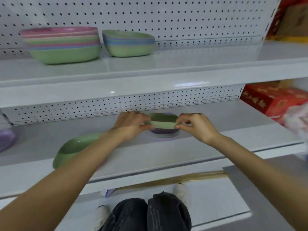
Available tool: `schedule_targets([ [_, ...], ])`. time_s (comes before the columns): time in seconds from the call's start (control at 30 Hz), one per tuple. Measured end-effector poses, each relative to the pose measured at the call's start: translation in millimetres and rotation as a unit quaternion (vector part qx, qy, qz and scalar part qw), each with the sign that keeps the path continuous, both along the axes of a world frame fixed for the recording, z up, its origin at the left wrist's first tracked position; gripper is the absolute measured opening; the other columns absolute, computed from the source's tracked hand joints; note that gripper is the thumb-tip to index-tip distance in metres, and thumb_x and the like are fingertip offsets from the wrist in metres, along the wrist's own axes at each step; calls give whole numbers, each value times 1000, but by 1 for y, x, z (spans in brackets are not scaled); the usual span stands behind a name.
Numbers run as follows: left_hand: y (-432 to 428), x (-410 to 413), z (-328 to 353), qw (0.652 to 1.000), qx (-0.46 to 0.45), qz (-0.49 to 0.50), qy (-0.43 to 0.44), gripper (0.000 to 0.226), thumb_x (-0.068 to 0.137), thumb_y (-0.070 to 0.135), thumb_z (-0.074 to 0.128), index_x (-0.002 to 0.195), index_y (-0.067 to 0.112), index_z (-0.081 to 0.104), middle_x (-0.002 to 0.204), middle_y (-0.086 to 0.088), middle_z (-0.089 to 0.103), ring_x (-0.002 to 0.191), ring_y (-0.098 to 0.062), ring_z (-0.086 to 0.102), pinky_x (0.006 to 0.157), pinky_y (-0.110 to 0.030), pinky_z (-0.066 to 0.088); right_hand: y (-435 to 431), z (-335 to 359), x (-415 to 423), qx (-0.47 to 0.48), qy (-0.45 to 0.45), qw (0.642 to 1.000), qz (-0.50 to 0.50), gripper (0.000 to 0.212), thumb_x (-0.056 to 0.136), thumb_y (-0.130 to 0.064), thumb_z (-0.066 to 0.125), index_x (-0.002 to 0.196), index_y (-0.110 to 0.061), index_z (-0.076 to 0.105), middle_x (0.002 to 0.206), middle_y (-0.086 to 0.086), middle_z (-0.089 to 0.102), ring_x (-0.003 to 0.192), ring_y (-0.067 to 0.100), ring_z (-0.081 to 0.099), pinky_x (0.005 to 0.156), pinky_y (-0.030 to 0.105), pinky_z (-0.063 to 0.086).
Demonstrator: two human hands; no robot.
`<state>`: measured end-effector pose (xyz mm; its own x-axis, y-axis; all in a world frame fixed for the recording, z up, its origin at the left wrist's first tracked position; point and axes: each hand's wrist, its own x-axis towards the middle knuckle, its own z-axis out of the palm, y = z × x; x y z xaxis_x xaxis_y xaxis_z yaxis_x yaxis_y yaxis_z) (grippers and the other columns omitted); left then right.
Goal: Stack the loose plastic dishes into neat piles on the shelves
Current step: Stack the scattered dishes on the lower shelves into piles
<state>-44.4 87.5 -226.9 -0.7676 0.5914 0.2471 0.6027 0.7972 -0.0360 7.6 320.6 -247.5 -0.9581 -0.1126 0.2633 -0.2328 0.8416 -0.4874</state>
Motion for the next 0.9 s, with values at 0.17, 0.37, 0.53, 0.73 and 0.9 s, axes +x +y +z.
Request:
schedule_targets([
  [0.17,17,-16,-21,998,-30,-3,-51,30,94,50,40,106,32,62,111,6,64,105,-22,56,73,-29,31,18,-14,-15,4,-25,1000,-15,6,82,-33,68,86,-28,70,87,-14,64,88,16,62,81,28,46],
  [0.37,22,-23,-36,994,-61,-11,-88,33,99,42,35,94,22,60,100,0,62,95,-24,56,71,-29,31,27,-25,-31,24,-71,997,-13,17,86,-37,64,97,-28,73,106,-5,71,97,21,63,87,33,47],
  [0.53,24,-33,-42,994,-23,-51,-96,33,94,46,45,108,24,64,108,3,63,104,-20,56,88,-34,44,26,-29,-44,66,-112,991,-17,27,86,-48,58,108,-35,67,119,-7,66,106,20,59,92,32,45],
  [0.73,26,-42,-36,978,-32,-11,-205,63,92,49,46,144,16,30,150,-4,32,137,-19,30,107,-29,27,9,-20,-57,93,-186,977,41,61,84,-47,62,139,-30,42,150,-3,35,133,22,37,109,34,31],
  [0.9,27,-45,-35,965,-21,-11,-261,76,93,49,44,150,16,7,159,-2,4,145,-13,6,112,-21,10,4,-13,-69,107,-214,968,82,76,83,-51,61,145,-23,27,152,-1,28,136,22,33,111,37,31],
])
